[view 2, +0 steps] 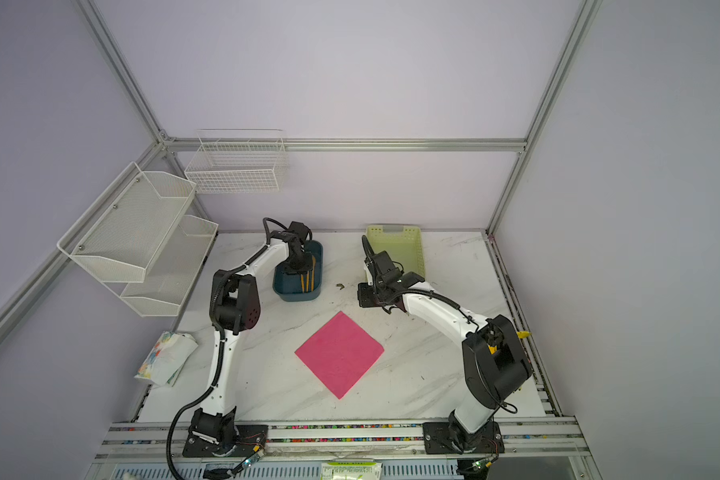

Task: Place the utensils on the paper napkin and roll it up
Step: 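Lower the left gripper into the teal tray onto the yellow spoon, then close the left gripper on the spoon handle and lift it out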

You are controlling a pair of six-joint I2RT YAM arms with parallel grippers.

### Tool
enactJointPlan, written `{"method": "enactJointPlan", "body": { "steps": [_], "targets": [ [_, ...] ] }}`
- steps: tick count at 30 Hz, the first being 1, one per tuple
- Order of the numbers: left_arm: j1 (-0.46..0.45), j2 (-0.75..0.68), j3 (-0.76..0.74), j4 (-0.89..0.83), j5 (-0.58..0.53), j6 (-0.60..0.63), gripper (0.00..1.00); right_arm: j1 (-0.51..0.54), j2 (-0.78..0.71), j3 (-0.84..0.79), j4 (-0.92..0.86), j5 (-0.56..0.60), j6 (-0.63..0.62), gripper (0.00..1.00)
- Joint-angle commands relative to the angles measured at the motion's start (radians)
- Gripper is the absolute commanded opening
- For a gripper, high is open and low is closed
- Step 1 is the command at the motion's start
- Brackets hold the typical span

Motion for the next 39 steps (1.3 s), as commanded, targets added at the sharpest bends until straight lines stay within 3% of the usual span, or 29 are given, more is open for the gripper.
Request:
{"method": "enactJointPlan", "body": {
  "steps": [1,19,39],
  "targets": [
    [0.006,-0.008,0.016,0.002,0.002,-0.01,0.17,-0.005,0.002,0.008,-0.02,0.004,-0.011,0.29],
    [0.005,-0.043,0.017,0.006,-0.015,0.026,0.09,-0.005,-0.011,0.006,-0.016,0.018,-0.006,0.29],
    [0.005,-0.227,-0.014,-0.006,0.001,0.061,0.05,-0.006,-0.012,0.045,-0.011,0.046,-0.012,0.29]
  ]
}}
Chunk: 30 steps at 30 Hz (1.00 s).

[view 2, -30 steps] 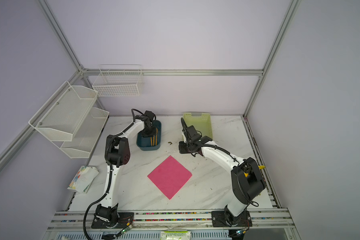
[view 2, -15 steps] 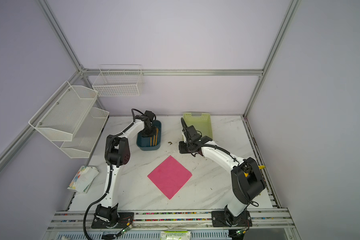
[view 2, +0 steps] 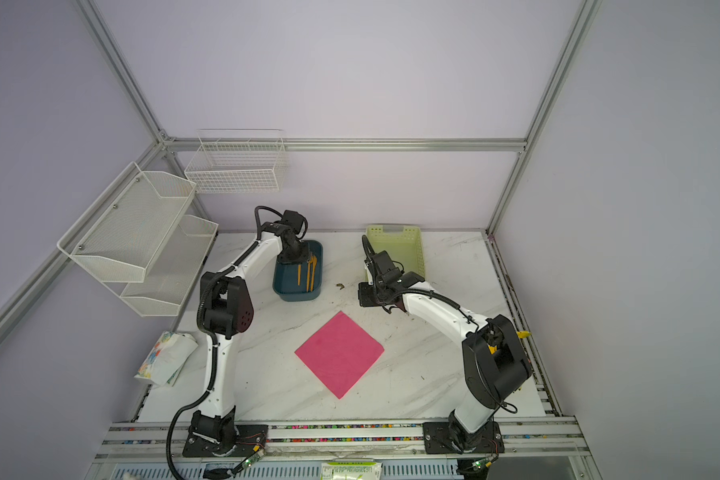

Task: Place the utensils on the paper napkin and roll it up
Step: 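Close the left gripper on the spoon handle and lift it out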

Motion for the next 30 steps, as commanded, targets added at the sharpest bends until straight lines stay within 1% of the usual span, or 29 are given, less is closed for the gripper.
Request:
{"method": "enactJointPlan", "body": {
  "steps": [1,9,15,19,30],
  "targets": [
    [0.006,-0.102,-0.024,-0.003,0.013,0.012,0.05,-0.007,-0.009,0.046,-0.009,0.023,-0.013,0.29],
    [-0.001,-0.245,-0.148,-0.019,0.05,-0.01,0.05,-0.013,0.007,0.085,-0.004,0.029,-0.039,0.29],
    [-0.041,-0.389,-0.307,-0.019,0.044,-0.047,0.05,-0.047,0.005,0.087,0.005,0.015,-0.076,0.29],
    [-0.082,-0.486,-0.42,-0.017,0.053,-0.102,0.05,-0.068,0.002,0.086,0.006,0.005,-0.1,0.29],
    [-0.252,-0.708,-0.698,0.004,0.023,-0.259,0.05,-0.098,-0.032,0.092,-0.001,-0.009,-0.139,0.29]
  ]
}}
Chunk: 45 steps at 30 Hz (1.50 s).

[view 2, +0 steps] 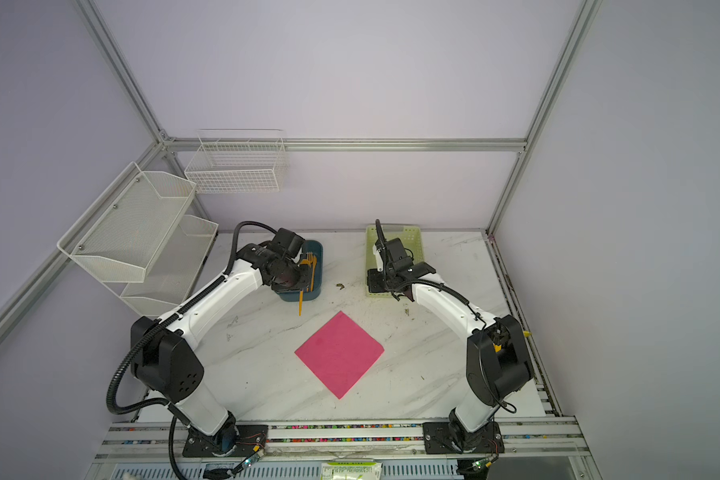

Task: Place the utensils on the paper napkin and roll it up
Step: 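Close the left gripper on the spoon handle and lift it out, then carry the yellow spoon with the left gripper over the pink napkin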

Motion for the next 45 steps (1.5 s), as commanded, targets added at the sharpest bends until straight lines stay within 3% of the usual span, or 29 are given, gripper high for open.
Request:
{"method": "enactJointPlan", "body": {
  "steps": [1,10,19,33,45],
  "targets": [
    [-0.047,-0.071,-0.088,0.023,-0.014,-0.085,0.05,-0.007,-0.037,0.022,-0.002,-0.004,-0.027,0.29],
    [-0.195,-0.137,-0.266,0.09,-0.04,-0.232,0.05,-0.031,-0.073,-0.002,-0.013,-0.01,-0.063,0.28],
    [-0.292,-0.081,-0.344,0.179,-0.056,-0.304,0.05,-0.032,-0.086,-0.003,-0.008,-0.014,-0.08,0.28],
    [-0.309,0.038,-0.427,0.336,-0.023,-0.292,0.04,-0.032,-0.115,-0.028,-0.004,-0.006,-0.087,0.28],
    [-0.31,0.108,-0.397,0.343,-0.059,-0.264,0.04,-0.033,-0.128,-0.033,-0.004,0.008,-0.092,0.29]
  ]
}}
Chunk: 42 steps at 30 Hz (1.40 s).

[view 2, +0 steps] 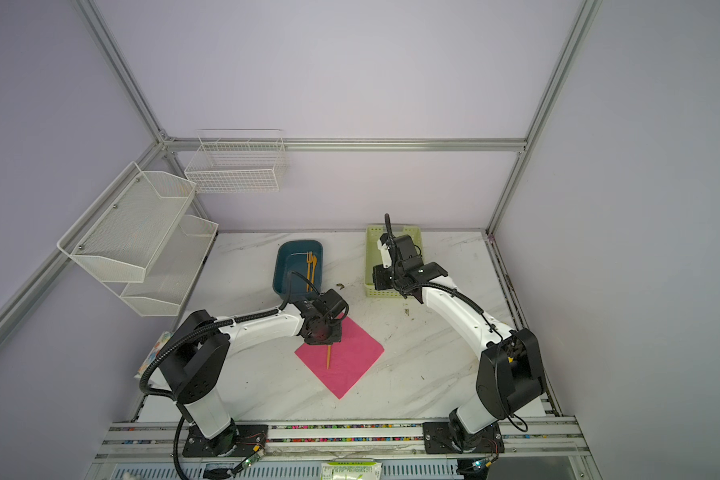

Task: Place the utensils on the paper napkin and roll it up
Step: 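Carry the yellow spoon with the left gripper over the pink napkin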

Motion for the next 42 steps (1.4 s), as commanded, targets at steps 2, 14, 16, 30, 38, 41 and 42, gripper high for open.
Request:
{"method": "enactJointPlan", "body": {
  "steps": [2,14,16,30,38,41,42],
  "targets": [
    [-0.002,0.02,0.005,0.024,-0.022,0.018,0.04,-0.005,-0.034,-0.015,-0.003,0.013,-0.018,0.29],
    [-0.002,0.045,0.02,0.024,-0.03,0.027,0.05,-0.005,-0.034,-0.011,-0.006,0.007,-0.018,0.29],
    [-0.002,0.046,0.021,0.025,-0.029,0.029,0.05,-0.005,-0.035,-0.011,-0.006,0.008,-0.018,0.29],
    [-0.002,0.061,0.041,0.009,-0.026,0.033,0.13,-0.005,-0.048,-0.015,-0.006,0.014,-0.022,0.29],
    [-0.002,0.052,0.049,0.0,-0.031,0.035,0.18,-0.005,-0.051,-0.012,-0.008,0.013,-0.02,0.29],
    [-0.002,0.046,0.062,-0.012,-0.04,0.038,0.2,-0.005,-0.053,-0.007,-0.009,0.01,-0.021,0.29],
    [-0.002,0.047,0.066,-0.017,-0.043,0.037,0.2,-0.005,-0.05,-0.007,-0.009,0.009,-0.021,0.29]
  ]
}}
